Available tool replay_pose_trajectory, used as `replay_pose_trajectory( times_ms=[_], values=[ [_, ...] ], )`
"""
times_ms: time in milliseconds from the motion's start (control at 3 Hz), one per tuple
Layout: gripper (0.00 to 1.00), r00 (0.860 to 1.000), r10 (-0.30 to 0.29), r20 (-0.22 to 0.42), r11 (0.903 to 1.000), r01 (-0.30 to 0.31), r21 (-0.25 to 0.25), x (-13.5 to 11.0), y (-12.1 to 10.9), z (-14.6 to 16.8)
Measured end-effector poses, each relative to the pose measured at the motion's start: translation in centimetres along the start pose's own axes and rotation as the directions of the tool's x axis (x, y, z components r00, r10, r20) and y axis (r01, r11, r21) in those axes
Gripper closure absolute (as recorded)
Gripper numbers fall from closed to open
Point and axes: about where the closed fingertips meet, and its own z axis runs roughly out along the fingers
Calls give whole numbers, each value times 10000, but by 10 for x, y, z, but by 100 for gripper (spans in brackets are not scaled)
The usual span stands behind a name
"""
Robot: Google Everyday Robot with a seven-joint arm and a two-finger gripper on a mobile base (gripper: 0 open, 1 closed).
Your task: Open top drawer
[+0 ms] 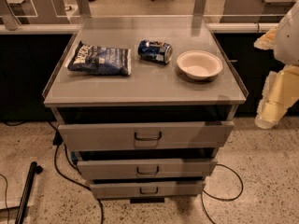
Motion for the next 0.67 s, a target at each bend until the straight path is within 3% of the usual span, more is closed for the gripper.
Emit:
replay_pose_trajectory(
  times_ms=[333,667],
  values=[
    [0,10000,-3,74,10000,2,92,-1,0,-2],
    [0,9982,-64,597,9998,52,201,-2,3,2]
  ],
)
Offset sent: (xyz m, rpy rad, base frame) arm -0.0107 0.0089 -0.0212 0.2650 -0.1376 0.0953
